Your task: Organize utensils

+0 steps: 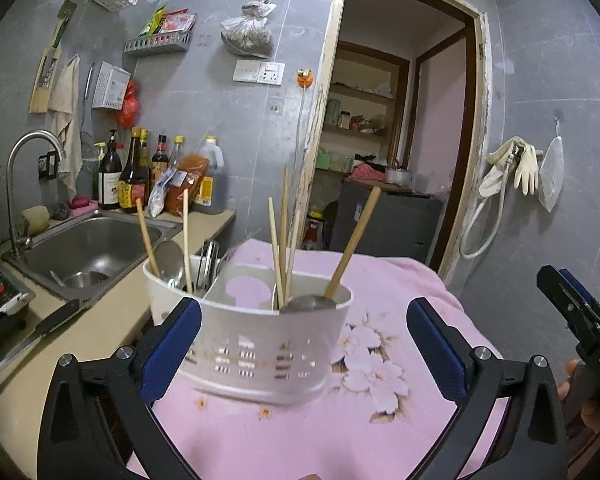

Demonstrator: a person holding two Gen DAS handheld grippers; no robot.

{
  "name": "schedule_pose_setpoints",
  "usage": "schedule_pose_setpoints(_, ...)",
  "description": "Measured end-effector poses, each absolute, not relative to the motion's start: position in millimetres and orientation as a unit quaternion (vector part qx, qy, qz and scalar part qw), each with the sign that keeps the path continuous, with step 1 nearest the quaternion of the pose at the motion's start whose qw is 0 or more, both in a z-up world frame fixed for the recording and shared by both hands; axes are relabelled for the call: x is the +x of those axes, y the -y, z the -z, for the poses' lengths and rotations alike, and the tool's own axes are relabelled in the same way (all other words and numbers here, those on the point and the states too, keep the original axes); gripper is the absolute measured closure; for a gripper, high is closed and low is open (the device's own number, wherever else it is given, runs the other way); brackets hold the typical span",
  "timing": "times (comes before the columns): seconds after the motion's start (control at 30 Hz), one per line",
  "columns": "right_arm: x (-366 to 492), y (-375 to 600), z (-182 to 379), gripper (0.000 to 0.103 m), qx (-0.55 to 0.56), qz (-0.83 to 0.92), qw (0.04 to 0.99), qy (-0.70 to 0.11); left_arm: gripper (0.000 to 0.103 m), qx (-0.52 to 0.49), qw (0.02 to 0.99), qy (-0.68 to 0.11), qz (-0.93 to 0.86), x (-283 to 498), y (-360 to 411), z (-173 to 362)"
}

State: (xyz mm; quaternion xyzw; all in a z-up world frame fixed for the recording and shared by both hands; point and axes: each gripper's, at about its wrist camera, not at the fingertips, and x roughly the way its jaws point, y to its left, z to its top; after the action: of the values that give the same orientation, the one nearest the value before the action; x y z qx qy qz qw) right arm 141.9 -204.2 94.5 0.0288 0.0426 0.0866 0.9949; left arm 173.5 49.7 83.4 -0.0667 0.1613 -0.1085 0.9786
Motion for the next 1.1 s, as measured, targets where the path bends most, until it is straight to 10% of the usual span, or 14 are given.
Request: schedule_pose_setpoints(1.1, 31.7, 213.2, -58.5, 0.000, -0.007, -0.008, 0.997, -0.080, 0.002, -0.030, 0.984, -0.145, 0.097, 66.3, -35.6, -45.7)
